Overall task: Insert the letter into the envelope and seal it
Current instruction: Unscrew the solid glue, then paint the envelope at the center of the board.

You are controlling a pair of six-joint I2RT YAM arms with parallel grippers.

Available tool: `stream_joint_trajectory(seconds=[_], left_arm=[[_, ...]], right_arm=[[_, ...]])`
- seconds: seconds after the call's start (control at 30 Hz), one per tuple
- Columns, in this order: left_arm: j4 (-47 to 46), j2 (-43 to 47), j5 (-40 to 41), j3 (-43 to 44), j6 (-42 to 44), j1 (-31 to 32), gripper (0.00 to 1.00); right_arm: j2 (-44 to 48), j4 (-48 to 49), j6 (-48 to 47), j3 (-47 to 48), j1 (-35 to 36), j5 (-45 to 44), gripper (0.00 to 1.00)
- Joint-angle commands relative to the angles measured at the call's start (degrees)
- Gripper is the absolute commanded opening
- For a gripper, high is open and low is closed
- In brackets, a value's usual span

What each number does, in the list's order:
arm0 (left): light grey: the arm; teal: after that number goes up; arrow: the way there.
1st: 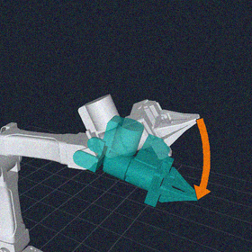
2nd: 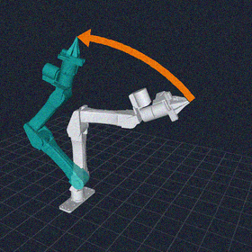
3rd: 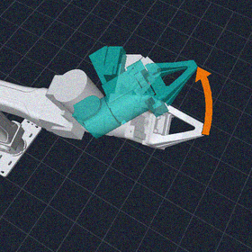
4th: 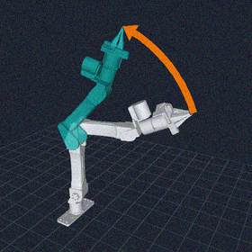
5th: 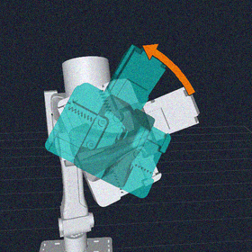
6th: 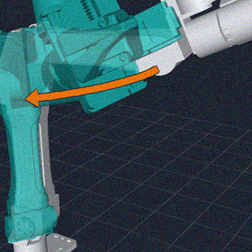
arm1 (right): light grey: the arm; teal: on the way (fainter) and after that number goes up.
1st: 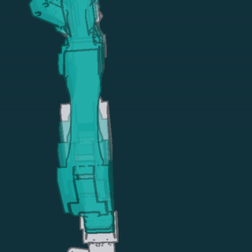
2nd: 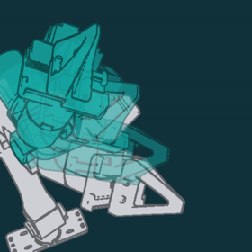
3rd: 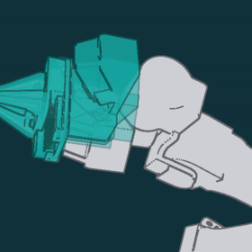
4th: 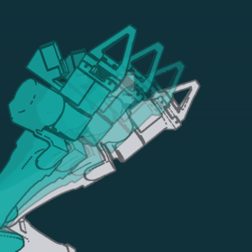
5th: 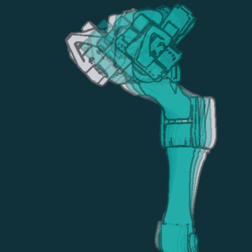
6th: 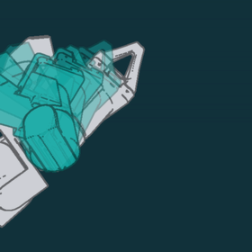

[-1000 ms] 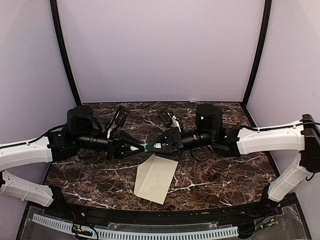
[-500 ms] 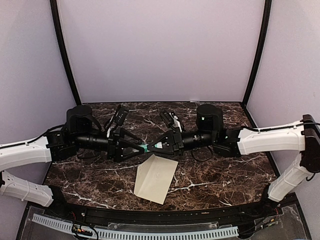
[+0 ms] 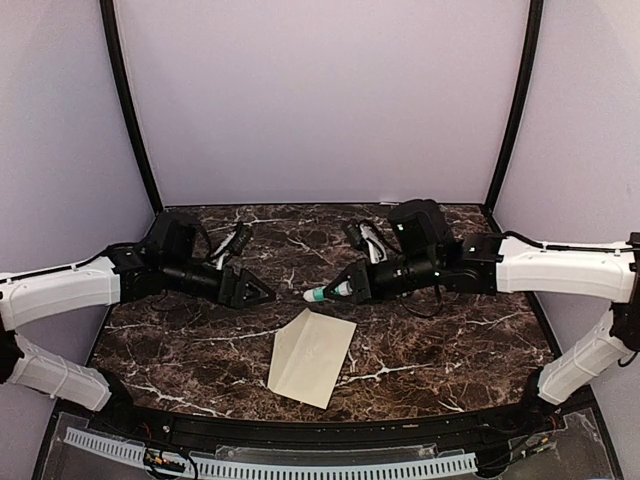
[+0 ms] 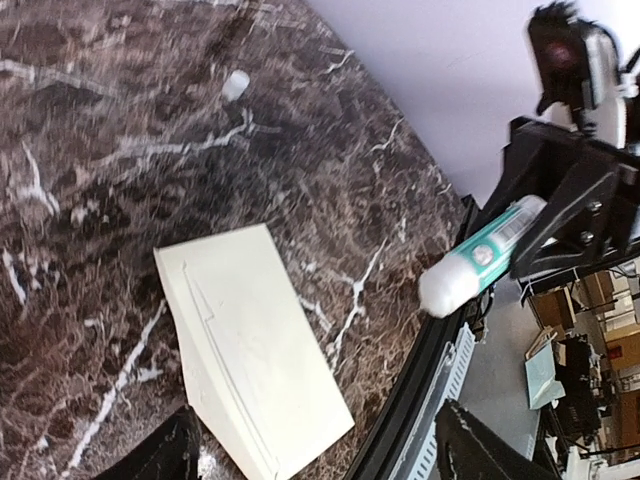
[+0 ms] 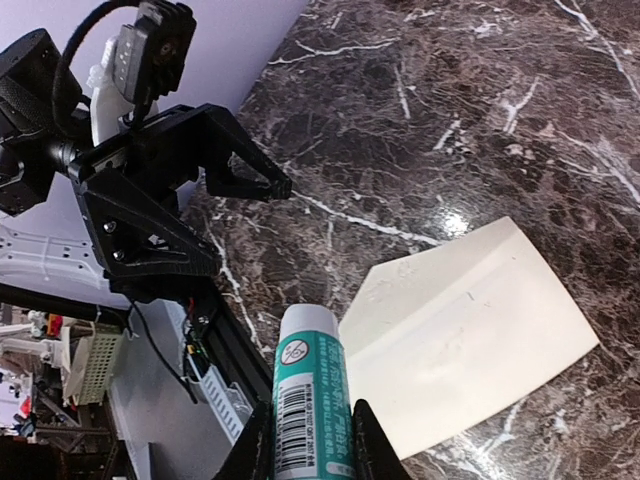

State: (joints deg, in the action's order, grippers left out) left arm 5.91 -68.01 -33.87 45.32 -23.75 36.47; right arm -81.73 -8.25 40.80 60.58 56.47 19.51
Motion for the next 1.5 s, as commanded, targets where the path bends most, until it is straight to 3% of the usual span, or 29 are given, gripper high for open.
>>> stream_joint_trajectory(seconds=[0.0,0.43,0.87,1.03,1.27,1.47], left_arm=[[5.4,-6.5,-2.8,-1.3,0.3,-0.2,0.76],[8.3,-23.5,-1.5,3.6,8.0,-0.2,0.71],[4.5,-29.6,-7.4,6.5,7.6,0.6,0.44],[5.1,-31.6,-6.2,7.8,8.5,1.5,0.23],[5.0,-31.6,-4.6,7.9,9.0,1.8,0.03],[4.8,-31.7,-4.5,8.0,9.0,1.9,0.0]], right_arm=[[-1.0,-11.5,-5.2,3.3,1.7,-10.0,0.13],[-11.5,-21.0,-9.2,11.4,5.7,-17.3,0.12],[-21.4,-27.0,-13.8,18.6,6.3,-19.3,0.11],[-24.3,-28.8,-15.2,20.9,6.4,-20.6,0.1],[-27.7,-30.9,-16.8,23.7,6.6,-21.4,0.1],[-29.7,-31.8,-17.9,25.2,6.8,-21.5,0.1]])
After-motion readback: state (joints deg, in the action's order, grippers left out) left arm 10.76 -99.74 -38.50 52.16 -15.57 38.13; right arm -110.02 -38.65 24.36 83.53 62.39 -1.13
